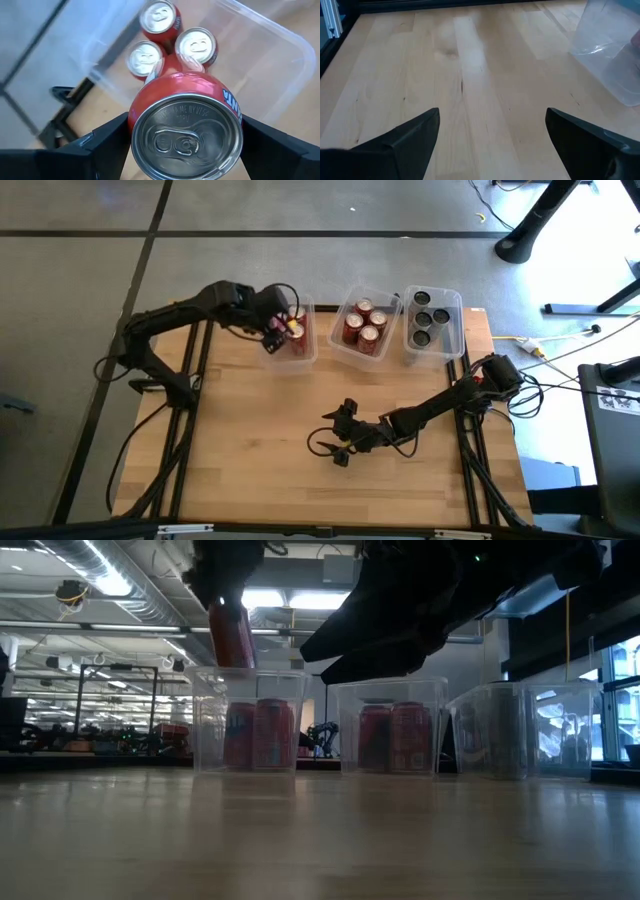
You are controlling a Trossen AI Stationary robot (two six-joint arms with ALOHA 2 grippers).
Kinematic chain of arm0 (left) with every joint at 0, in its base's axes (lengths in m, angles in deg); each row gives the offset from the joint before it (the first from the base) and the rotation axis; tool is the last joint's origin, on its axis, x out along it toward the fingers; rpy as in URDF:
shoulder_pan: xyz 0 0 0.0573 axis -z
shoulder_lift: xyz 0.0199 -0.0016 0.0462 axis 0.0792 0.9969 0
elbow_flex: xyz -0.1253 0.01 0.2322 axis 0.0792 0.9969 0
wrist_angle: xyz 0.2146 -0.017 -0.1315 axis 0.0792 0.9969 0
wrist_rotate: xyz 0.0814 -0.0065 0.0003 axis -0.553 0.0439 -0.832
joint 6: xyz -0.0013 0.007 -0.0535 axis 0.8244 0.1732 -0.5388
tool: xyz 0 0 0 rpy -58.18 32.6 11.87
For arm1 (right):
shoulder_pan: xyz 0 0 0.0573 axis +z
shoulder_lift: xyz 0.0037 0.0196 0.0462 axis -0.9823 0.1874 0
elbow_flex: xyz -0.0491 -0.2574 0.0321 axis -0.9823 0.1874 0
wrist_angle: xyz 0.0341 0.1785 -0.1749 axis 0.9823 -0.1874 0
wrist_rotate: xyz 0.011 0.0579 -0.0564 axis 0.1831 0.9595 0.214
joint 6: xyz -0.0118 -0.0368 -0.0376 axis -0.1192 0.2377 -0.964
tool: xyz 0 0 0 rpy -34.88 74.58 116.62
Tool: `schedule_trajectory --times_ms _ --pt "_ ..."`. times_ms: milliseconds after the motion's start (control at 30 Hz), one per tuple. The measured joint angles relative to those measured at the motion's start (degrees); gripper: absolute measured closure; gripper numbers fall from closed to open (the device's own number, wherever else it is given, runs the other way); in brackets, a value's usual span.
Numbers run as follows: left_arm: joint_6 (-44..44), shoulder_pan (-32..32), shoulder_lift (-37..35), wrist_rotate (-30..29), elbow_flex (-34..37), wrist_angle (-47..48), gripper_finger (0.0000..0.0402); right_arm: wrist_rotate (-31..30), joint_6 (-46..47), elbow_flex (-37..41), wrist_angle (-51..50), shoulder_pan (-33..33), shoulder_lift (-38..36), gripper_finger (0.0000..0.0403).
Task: Sort soda cans
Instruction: Put the orange soda can into the left transparent bin
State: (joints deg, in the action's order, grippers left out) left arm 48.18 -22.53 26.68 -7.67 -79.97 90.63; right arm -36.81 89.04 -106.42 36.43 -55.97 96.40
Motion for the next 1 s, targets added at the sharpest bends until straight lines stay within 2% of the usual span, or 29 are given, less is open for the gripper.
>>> schedule_trajectory --times_ms 133,367,500,767,1000 --pt "1.61 -2.38 0.11 3.79 3.08 -3.61 0.0094 0.00 0.01 0.00 0.00 0.00 0.00 0.0042" --pt "3.27 -3.64 0.13 3.64 8.36 -4.11 0.0094 0.02 0.02 0.00 -0.02 0.00 0.00 0.0042" --pt "3.78 -4.12 0.13 4.33 11.27 -9.83 0.0094 -0.57 0.00 0.00 -0.02 0.00 0.00 0.0042" --pt "4.91 -5.87 1.11 5.28 16.25 -13.69 0.0094 -0.85 0.00 0.00 -0.04 0.00 0.00 0.0042" --pt "6.17 -7.82 1.22 6.51 22.52 -21.91 0.0094 -0.85 0.00 0.00 -0.30 0.00 0.00 0.0042"
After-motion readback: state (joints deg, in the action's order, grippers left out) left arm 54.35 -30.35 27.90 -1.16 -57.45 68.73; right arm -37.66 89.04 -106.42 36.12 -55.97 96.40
